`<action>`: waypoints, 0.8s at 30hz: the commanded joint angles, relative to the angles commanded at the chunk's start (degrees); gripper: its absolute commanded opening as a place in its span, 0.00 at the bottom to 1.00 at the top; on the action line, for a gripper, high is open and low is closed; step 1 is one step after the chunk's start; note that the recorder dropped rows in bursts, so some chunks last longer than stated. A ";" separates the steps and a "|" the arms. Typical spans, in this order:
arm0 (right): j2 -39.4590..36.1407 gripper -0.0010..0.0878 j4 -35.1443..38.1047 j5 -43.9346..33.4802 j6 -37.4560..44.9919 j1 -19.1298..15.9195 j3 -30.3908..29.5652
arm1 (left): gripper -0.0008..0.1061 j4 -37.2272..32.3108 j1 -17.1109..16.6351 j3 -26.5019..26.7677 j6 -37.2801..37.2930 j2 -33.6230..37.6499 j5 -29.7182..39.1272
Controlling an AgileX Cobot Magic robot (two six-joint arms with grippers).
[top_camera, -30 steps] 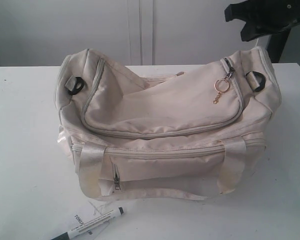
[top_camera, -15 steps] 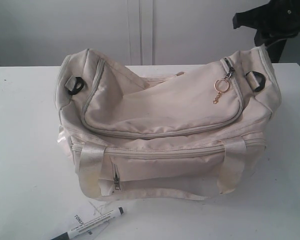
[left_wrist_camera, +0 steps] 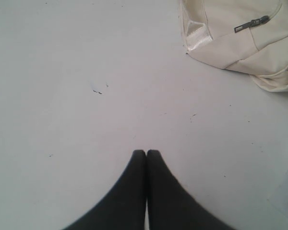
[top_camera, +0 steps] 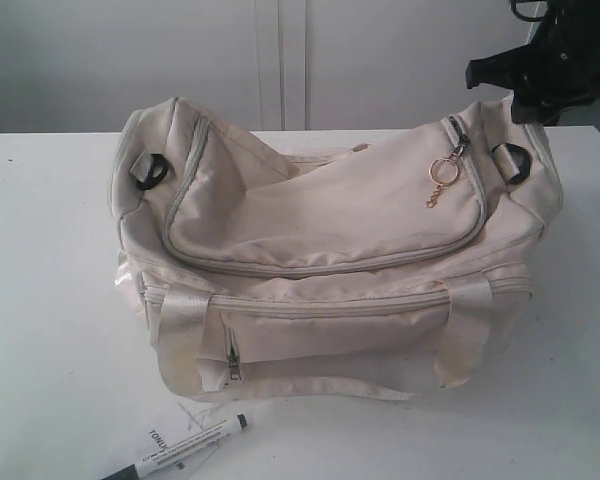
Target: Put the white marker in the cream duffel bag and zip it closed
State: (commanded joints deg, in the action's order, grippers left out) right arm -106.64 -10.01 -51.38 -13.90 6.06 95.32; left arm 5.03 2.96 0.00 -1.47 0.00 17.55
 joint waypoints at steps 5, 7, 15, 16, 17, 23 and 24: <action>-0.24 0.17 0.08 -0.66 0.11 0.00 0.00 | 0.01 0.00 0.00 0.00 0.00 0.00 0.00; -0.24 0.03 0.08 -0.79 0.11 0.00 0.00 | 0.01 0.00 0.00 0.00 0.00 0.00 0.00; 0.14 0.01 5.93 -1.51 2.21 0.00 0.00 | 0.01 0.00 0.00 0.00 0.00 0.00 0.00; 0.25 0.01 6.52 -1.70 2.44 0.00 0.00 | 0.01 0.00 0.00 0.00 0.00 0.00 0.00; 0.47 0.01 6.78 -2.02 2.57 0.00 0.00 | 0.01 0.00 0.00 0.00 0.00 0.00 0.00; 2.60 0.01 7.35 -2.32 3.50 -0.39 0.00 | 0.01 0.00 0.00 0.00 0.00 0.00 0.00; 2.94 0.01 7.35 -2.07 3.50 -0.39 0.00 | 0.01 0.00 0.00 0.00 0.00 0.00 0.00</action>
State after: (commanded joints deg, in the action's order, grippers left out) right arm -103.70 -2.66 -53.45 -10.40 5.67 95.32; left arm 5.03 2.96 0.00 -1.47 0.00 17.55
